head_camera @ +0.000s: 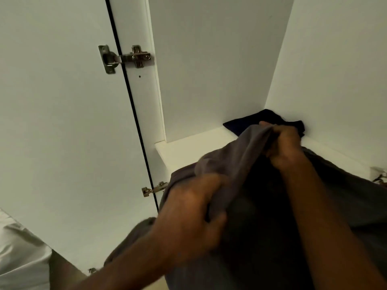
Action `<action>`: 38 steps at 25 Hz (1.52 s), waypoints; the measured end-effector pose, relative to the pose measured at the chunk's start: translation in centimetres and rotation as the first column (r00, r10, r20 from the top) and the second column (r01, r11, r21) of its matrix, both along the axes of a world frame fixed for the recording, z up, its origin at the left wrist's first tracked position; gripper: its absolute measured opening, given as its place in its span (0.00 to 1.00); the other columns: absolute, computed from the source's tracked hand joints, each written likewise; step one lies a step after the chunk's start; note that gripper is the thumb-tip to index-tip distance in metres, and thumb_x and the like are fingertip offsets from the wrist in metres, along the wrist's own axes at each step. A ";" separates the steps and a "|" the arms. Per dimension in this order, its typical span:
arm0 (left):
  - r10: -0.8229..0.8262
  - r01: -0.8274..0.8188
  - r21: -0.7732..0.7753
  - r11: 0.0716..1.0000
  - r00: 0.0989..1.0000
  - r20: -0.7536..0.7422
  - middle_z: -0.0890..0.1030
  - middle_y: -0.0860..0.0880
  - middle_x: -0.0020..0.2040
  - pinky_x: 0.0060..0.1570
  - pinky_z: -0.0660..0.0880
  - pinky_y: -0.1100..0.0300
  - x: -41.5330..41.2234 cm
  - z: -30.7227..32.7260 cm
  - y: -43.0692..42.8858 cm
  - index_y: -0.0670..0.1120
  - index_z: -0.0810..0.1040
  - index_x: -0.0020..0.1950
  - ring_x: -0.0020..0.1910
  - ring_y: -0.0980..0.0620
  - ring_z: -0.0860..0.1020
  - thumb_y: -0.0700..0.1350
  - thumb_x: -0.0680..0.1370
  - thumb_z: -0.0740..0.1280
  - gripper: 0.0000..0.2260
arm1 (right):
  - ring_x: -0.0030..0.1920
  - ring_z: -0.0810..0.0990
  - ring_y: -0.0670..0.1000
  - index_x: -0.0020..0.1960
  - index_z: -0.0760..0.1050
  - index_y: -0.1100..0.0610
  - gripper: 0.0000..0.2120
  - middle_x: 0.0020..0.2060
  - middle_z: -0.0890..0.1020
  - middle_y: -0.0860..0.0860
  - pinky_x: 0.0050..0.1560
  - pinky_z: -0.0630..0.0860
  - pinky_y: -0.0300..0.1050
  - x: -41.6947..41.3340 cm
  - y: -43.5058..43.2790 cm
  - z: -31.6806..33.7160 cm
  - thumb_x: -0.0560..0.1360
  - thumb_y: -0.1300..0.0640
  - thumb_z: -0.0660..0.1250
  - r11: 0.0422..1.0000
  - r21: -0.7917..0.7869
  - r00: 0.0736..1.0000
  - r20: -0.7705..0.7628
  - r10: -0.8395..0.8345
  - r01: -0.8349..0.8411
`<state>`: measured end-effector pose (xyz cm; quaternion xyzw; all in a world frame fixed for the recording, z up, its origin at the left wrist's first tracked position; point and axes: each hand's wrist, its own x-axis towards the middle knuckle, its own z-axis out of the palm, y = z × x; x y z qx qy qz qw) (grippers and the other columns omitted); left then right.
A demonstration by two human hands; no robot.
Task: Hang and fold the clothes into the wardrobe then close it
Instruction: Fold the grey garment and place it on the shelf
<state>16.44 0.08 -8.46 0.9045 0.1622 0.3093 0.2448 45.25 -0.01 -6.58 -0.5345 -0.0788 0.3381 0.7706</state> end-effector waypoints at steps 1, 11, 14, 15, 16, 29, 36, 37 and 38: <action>-0.094 0.093 -0.043 0.995 0.995 -0.012 0.80 0.62 0.55 0.53 0.72 0.73 0.0 -0.2 -1.5 0.56 0.77 0.66 0.55 0.63 0.79 0.50 0.76 0.71 0.18 | 0.52 0.81 0.59 0.66 0.75 0.61 0.17 0.48 0.83 0.59 0.52 0.79 0.49 0.4 -0.7 0.8 0.82 0.56 0.57 0.998 0.050 0.999 -0.040 0.032 -0.030; 0.323 -0.239 -0.394 0.887 0.933 0.160 0.83 0.60 0.52 0.54 0.79 0.55 0.8 -7.9 9.4 0.55 0.83 0.54 0.50 0.61 0.80 0.43 0.79 0.70 0.07 | 0.62 0.76 0.61 0.75 0.70 0.53 0.25 0.70 0.74 0.60 0.56 0.74 0.49 3.0 -6.2 3.5 0.80 0.66 0.67 0.666 -0.690 0.645 0.652 0.400 0.285; 0.312 -0.301 -0.317 0.900 0.950 -0.016 0.80 0.56 0.56 0.55 0.75 0.56 1.2 -8.5 13.7 0.57 0.80 0.55 0.55 0.54 0.79 0.45 0.79 0.71 0.08 | 0.64 0.77 0.65 0.73 0.70 0.49 0.22 0.66 0.78 0.61 0.62 0.74 0.54 3.6 -7.1 6.1 0.80 0.54 0.68 0.346 -0.688 0.274 0.623 0.732 0.638; 0.274 -0.281 -0.307 0.909 0.959 -0.068 0.80 0.54 0.56 0.53 0.74 0.57 1.2 -8.6 14.3 0.57 0.80 0.54 0.54 0.53 0.79 0.46 0.79 0.71 0.07 | 0.62 0.78 0.64 0.72 0.70 0.49 0.21 0.63 0.79 0.60 0.60 0.75 0.54 2.9 -7.0 6.2 0.81 0.50 0.66 0.271 -0.608 0.195 0.589 0.784 0.746; 0.238 -0.252 -0.315 0.915 0.968 -0.084 0.79 0.54 0.55 0.51 0.74 0.58 1.2 -8.8 14.7 0.57 0.81 0.53 0.52 0.53 0.79 0.47 0.79 0.72 0.06 | 0.59 0.79 0.64 0.69 0.73 0.49 0.18 0.60 0.80 0.59 0.57 0.76 0.54 1.7 -6.6 5.9 0.80 0.48 0.65 0.294 -0.523 0.099 0.598 0.795 0.800; 0.062 -0.069 -0.592 0.803 0.998 -0.032 0.81 0.50 0.39 0.37 0.75 0.67 -2.3 -12.1 14.7 0.51 0.78 0.54 0.37 0.57 0.79 0.38 0.75 0.73 0.12 | 0.49 0.76 0.51 0.53 0.69 0.48 0.14 0.46 0.73 0.45 0.52 0.73 0.47 -11.9 1.8 -1.4 0.71 0.56 0.70 0.315 -0.813 -0.274 0.199 0.941 0.490; 0.057 -0.069 -0.538 0.840 0.998 -0.039 0.83 0.51 0.39 0.40 0.75 0.64 -4.9 -11.3 16.2 0.52 0.80 0.44 0.37 0.60 0.79 0.51 0.71 0.80 0.11 | 0.50 0.80 0.55 0.58 0.77 0.54 0.09 0.53 0.79 0.53 0.41 0.69 0.47 -12.8 0.6 -1.2 0.81 0.57 0.61 0.472 -0.509 -0.384 0.275 0.882 0.720; 0.037 -0.054 -0.550 0.833 0.998 -0.041 0.83 0.50 0.39 0.41 0.75 0.63 -5.5 -11.0 16.2 0.52 0.80 0.44 0.36 0.60 0.79 0.52 0.71 0.81 0.11 | 0.47 0.79 0.55 0.55 0.77 0.55 0.08 0.51 0.79 0.52 0.40 0.69 0.47 -12.7 -0.1 -0.4 0.81 0.59 0.60 0.496 -0.497 -0.360 0.347 0.866 0.712; 0.018 -0.041 -0.558 0.829 0.999 -0.047 0.83 0.49 0.39 0.42 0.77 0.61 -6.1 -10.7 16.2 0.52 0.81 0.45 0.36 0.59 0.80 0.53 0.70 0.81 0.12 | 0.47 0.79 0.55 0.53 0.77 0.54 0.07 0.50 0.78 0.52 0.40 0.70 0.48 -12.5 -0.7 0.2 0.81 0.59 0.60 0.519 -0.525 -0.323 0.422 0.847 0.674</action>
